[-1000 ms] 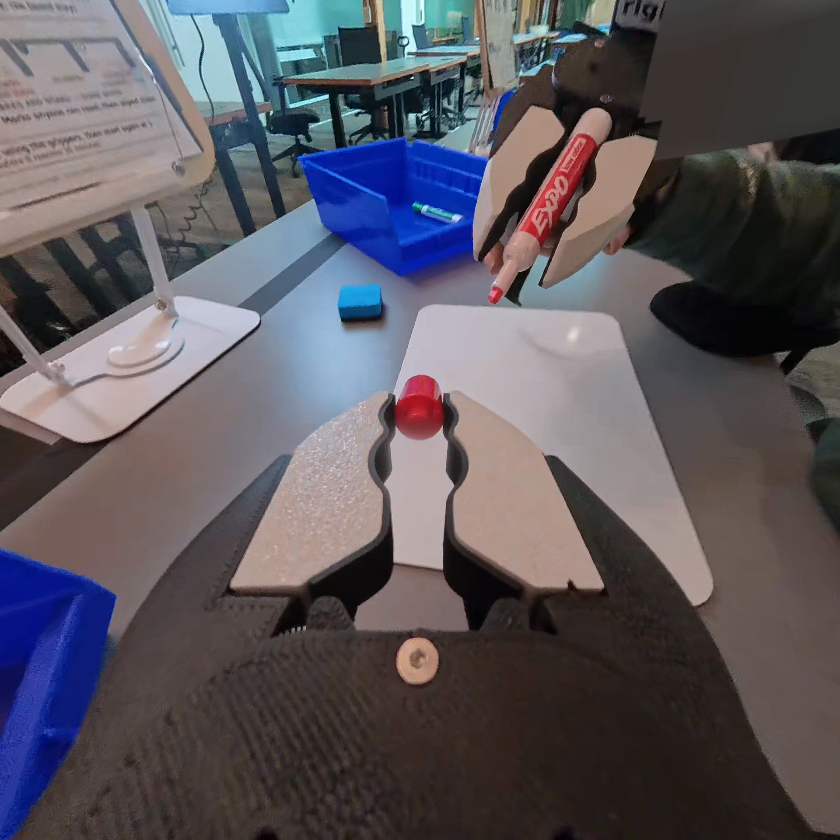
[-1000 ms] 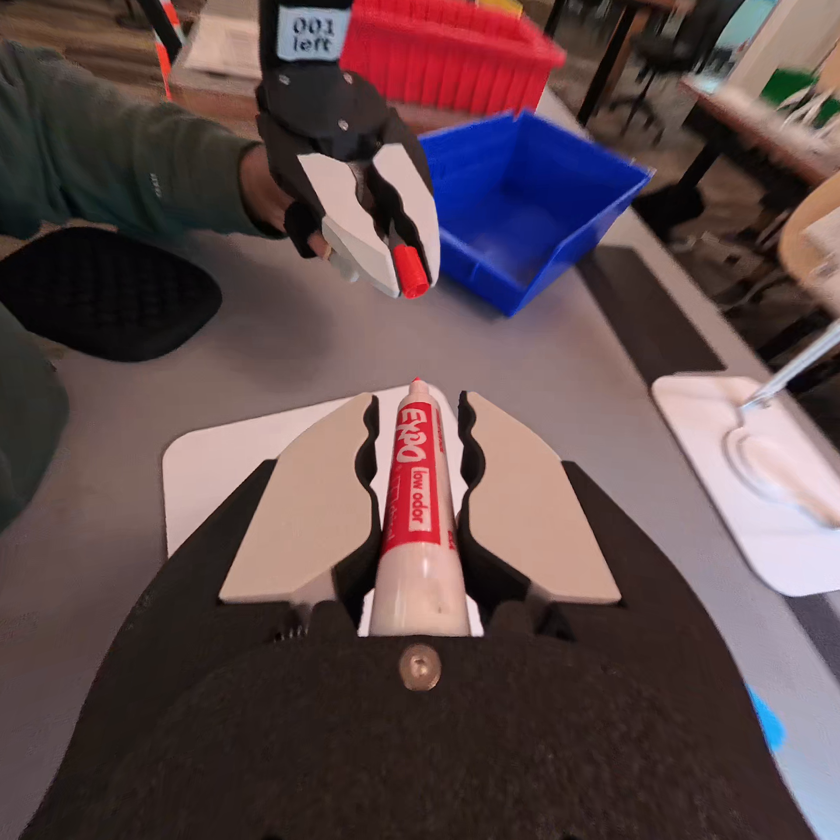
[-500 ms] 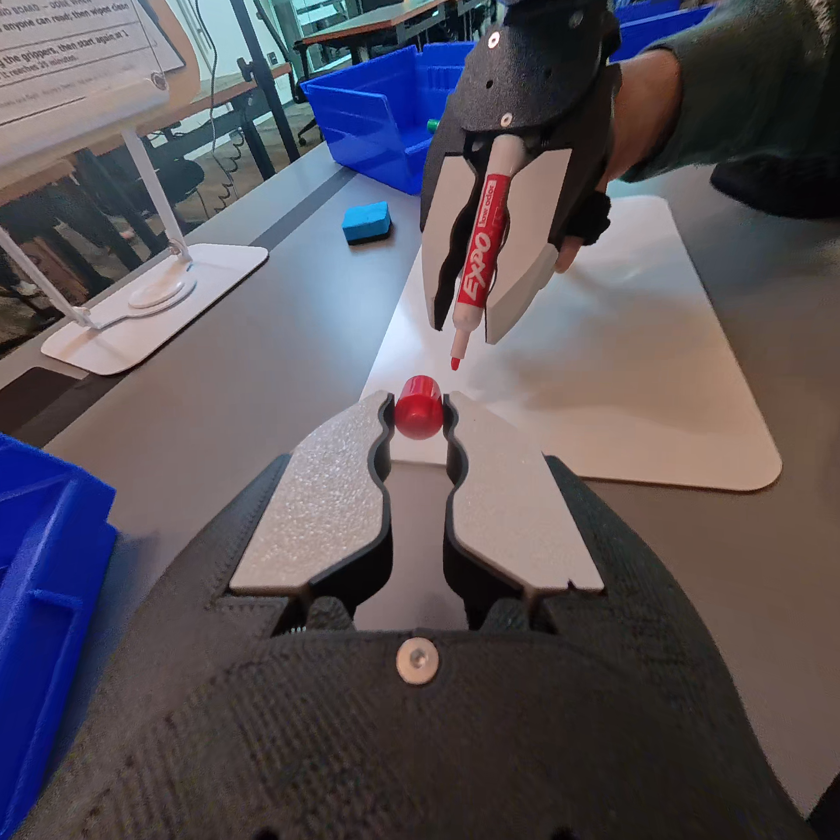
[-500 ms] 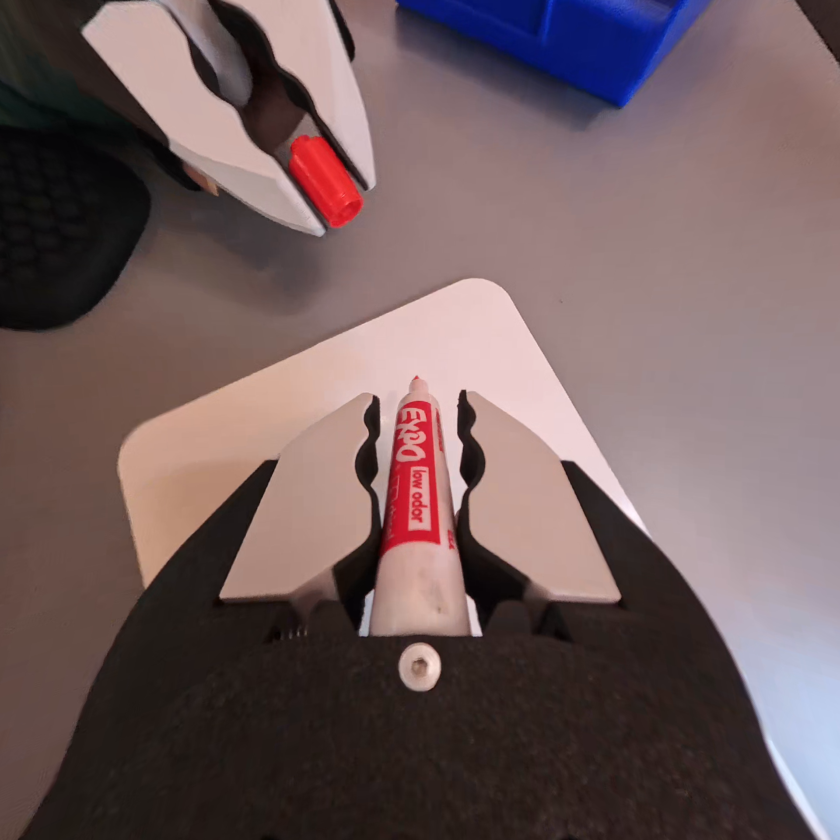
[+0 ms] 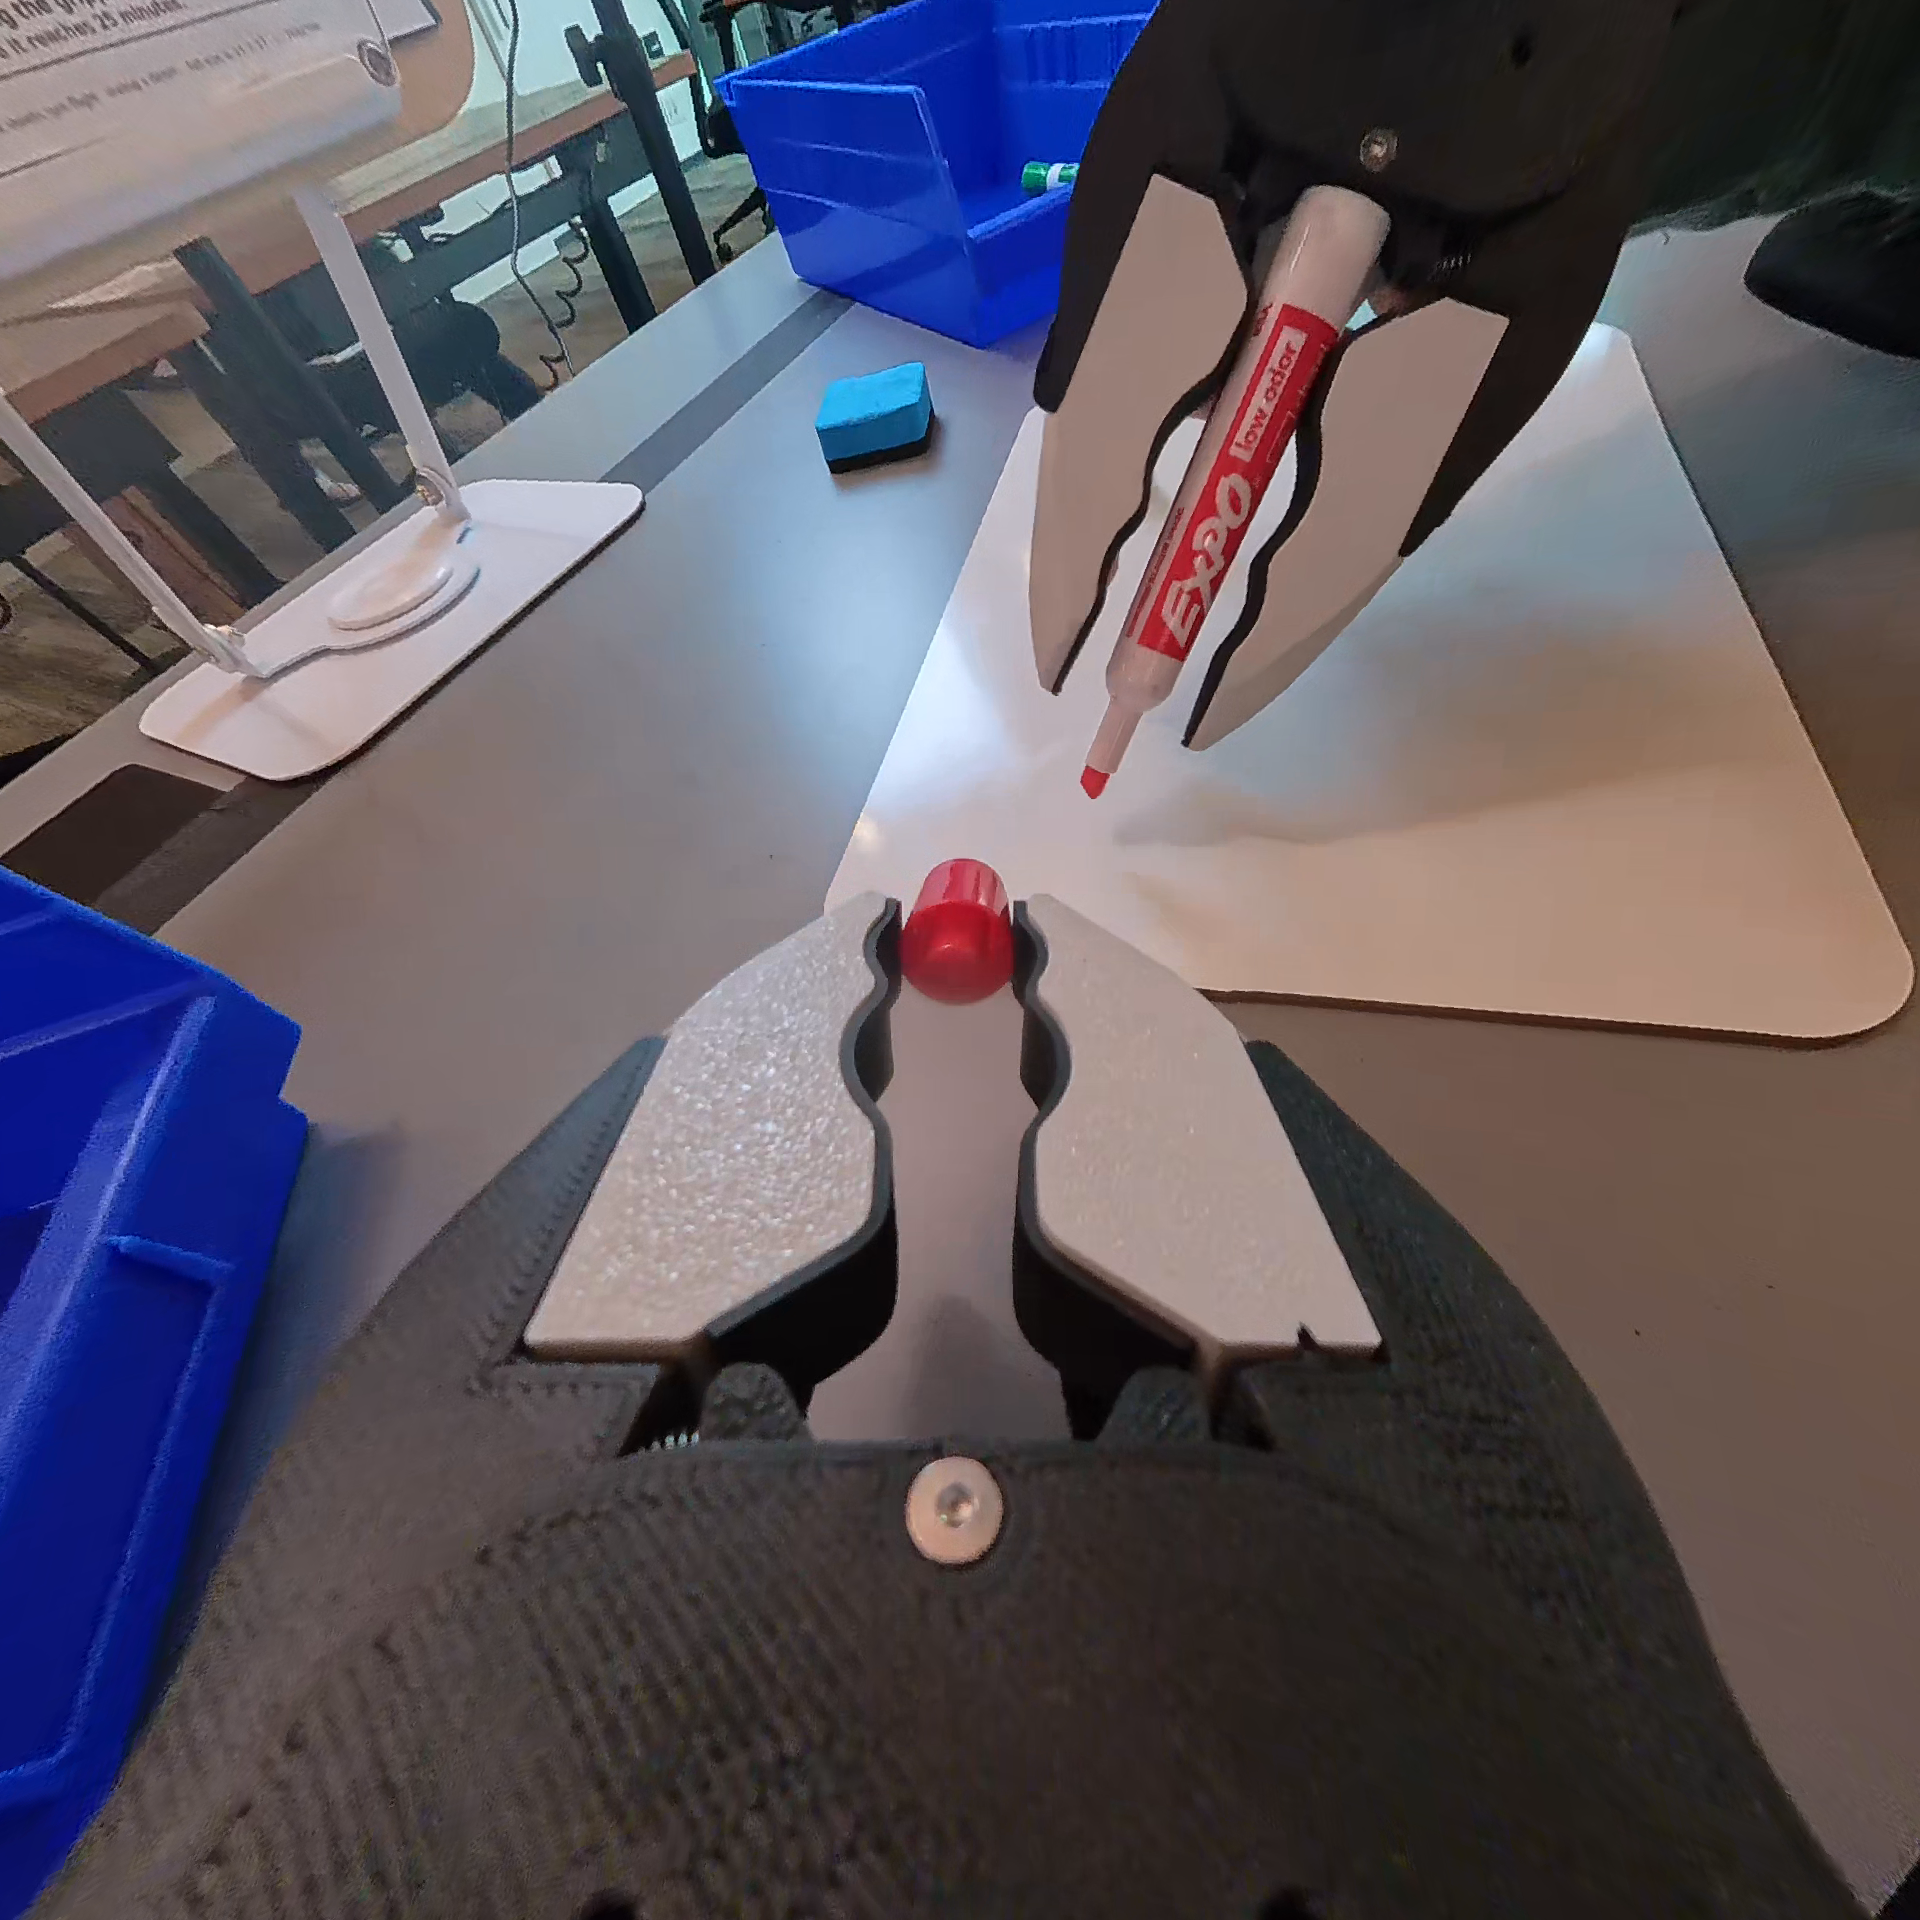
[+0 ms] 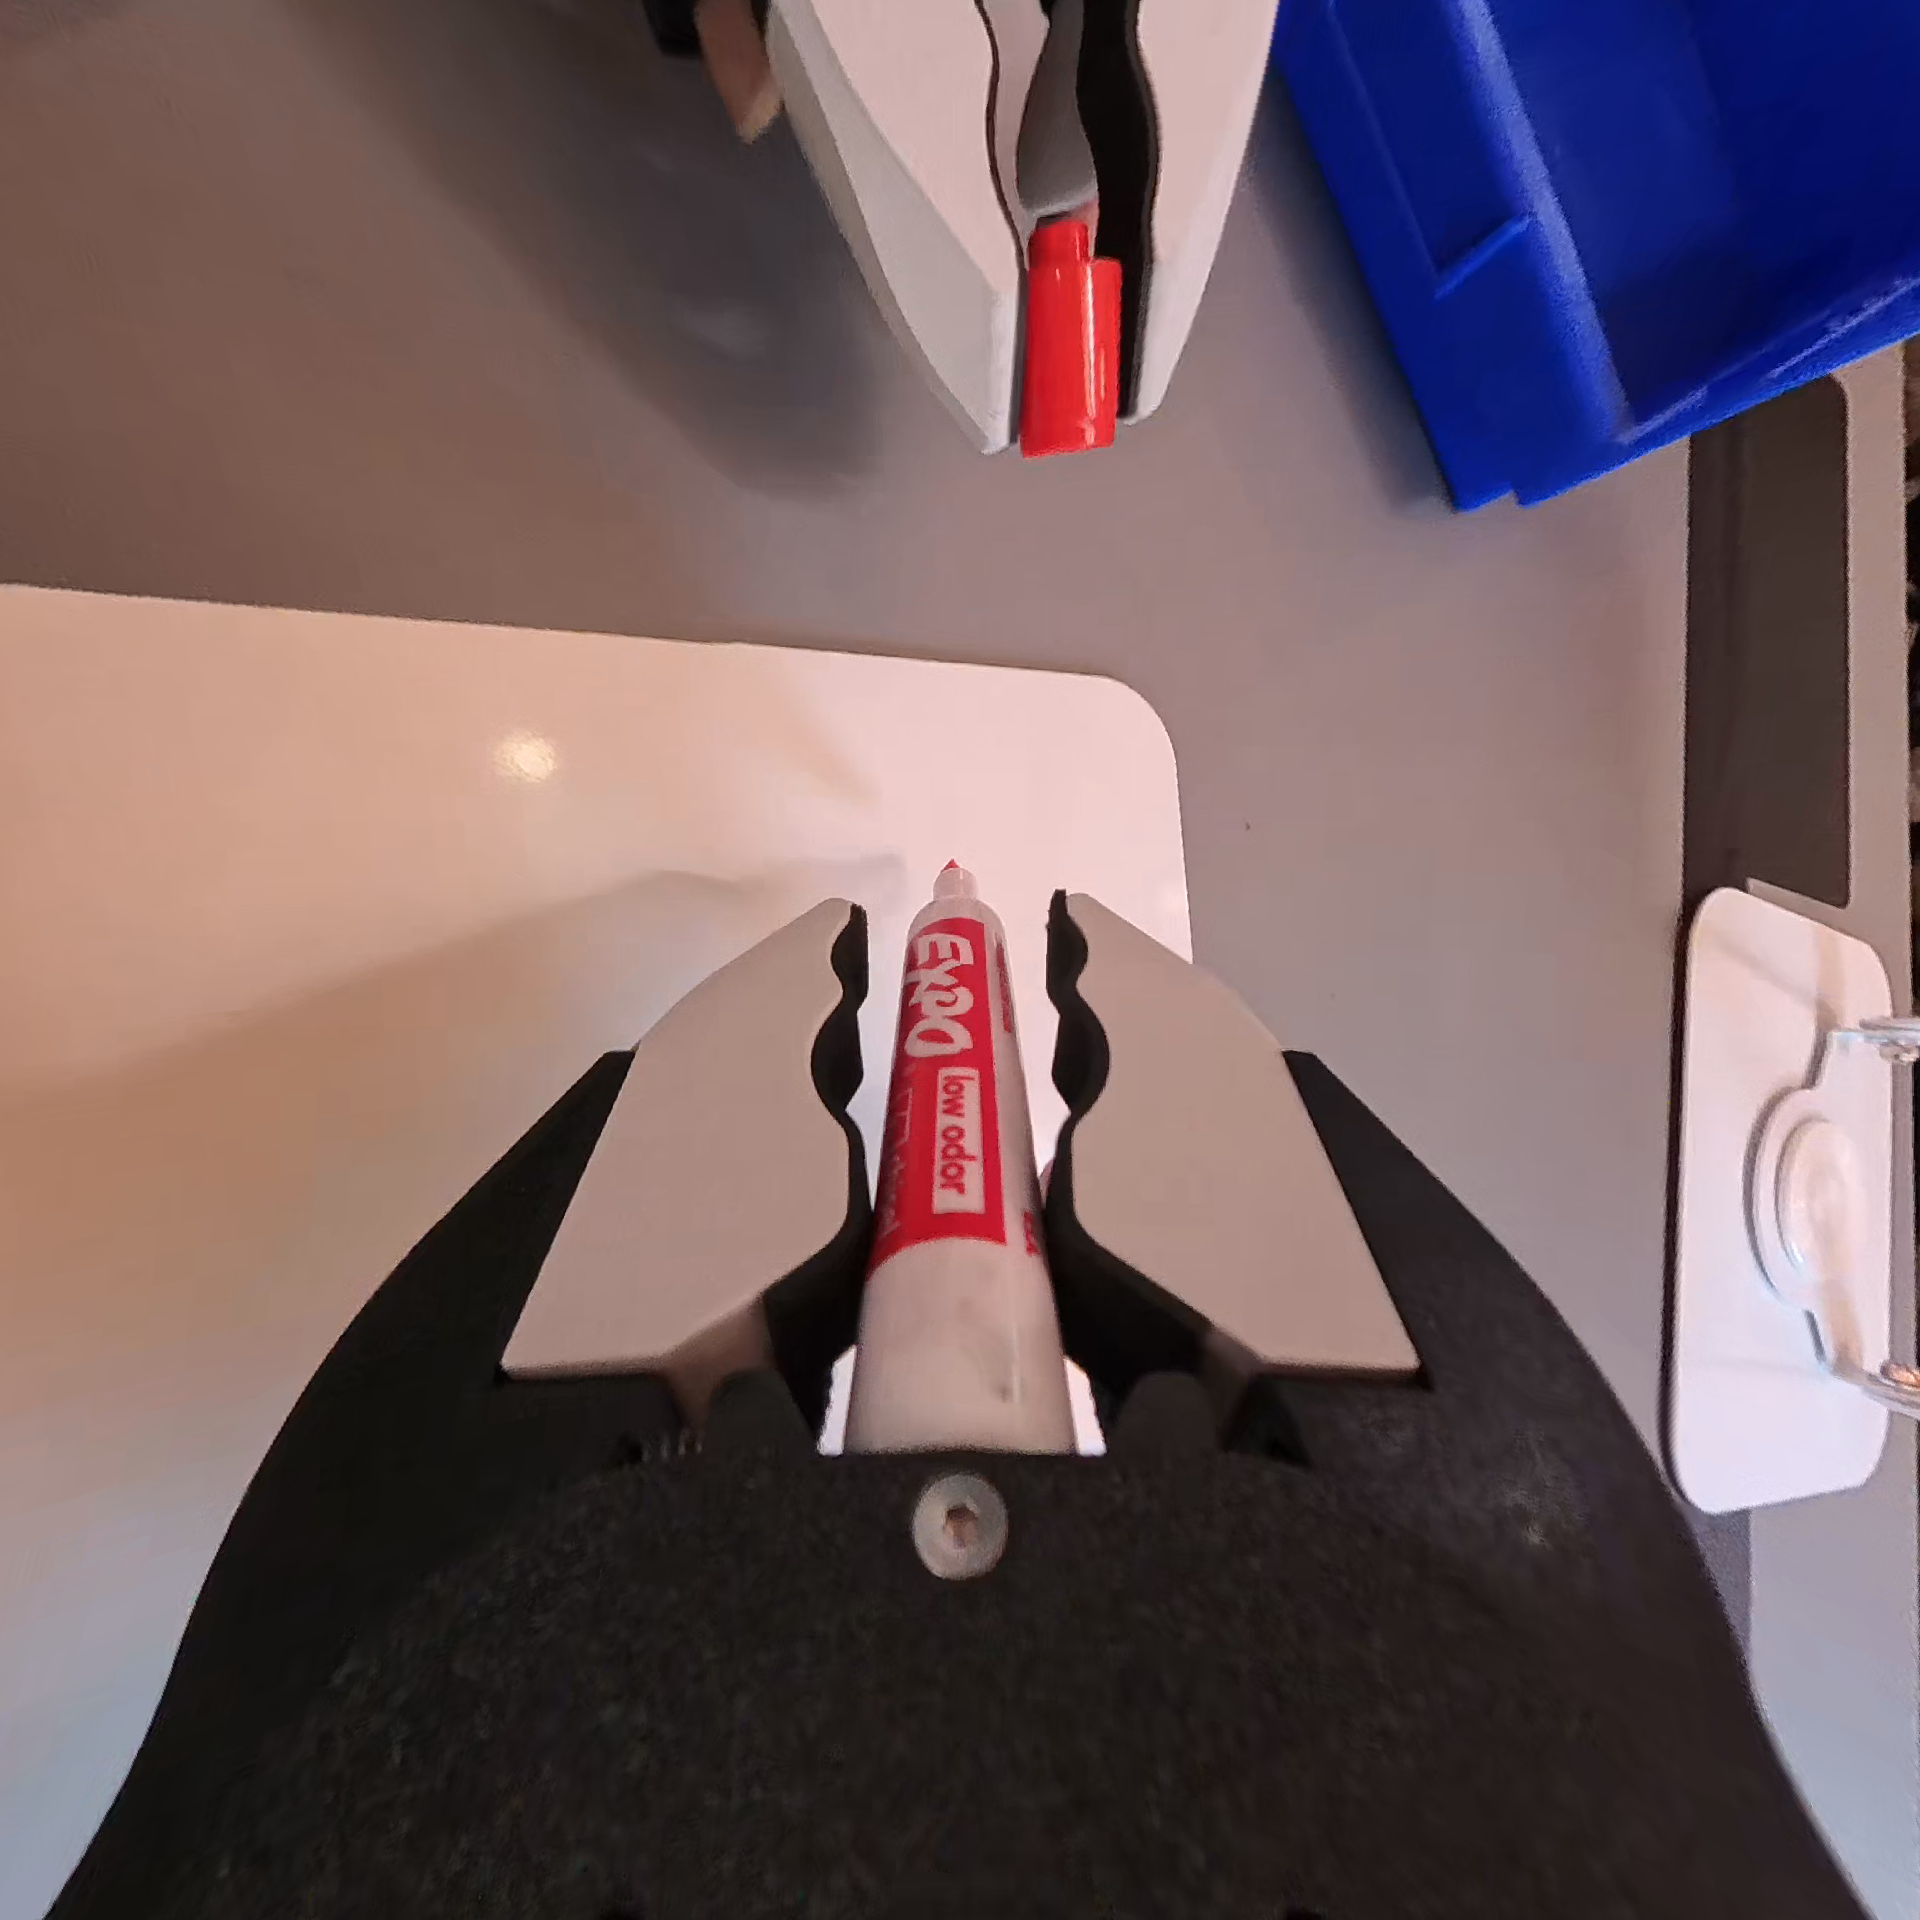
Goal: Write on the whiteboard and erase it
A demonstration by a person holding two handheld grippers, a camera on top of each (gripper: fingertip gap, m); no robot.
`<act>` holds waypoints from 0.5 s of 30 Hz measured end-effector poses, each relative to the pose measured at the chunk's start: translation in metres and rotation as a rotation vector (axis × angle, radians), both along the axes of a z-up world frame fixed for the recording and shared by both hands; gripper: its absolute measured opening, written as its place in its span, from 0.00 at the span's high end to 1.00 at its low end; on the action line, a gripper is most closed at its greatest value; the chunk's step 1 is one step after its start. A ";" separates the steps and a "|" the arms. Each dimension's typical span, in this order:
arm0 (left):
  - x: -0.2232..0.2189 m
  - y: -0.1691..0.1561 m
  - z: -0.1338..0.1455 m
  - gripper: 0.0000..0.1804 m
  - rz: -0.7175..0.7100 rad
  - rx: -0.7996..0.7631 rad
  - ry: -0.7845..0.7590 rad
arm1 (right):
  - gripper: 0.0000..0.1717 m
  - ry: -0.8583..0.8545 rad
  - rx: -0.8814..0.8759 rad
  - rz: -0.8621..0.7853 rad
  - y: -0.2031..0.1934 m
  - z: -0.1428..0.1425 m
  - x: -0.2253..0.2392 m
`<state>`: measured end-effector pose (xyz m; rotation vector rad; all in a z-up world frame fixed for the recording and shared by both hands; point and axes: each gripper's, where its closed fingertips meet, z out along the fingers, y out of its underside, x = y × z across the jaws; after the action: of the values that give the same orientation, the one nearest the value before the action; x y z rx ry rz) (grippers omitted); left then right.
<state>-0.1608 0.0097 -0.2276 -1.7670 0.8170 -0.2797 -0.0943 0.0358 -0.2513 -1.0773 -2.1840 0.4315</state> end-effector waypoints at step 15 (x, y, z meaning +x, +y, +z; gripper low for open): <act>0.006 -0.003 -0.002 0.89 -0.023 -0.060 -0.046 | 0.80 -0.198 0.148 0.036 0.015 -0.007 -0.004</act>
<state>-0.1546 0.0063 -0.2292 -1.8013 0.8037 -0.3619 -0.0982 0.0510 -0.2584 -1.0385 -2.3700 0.1807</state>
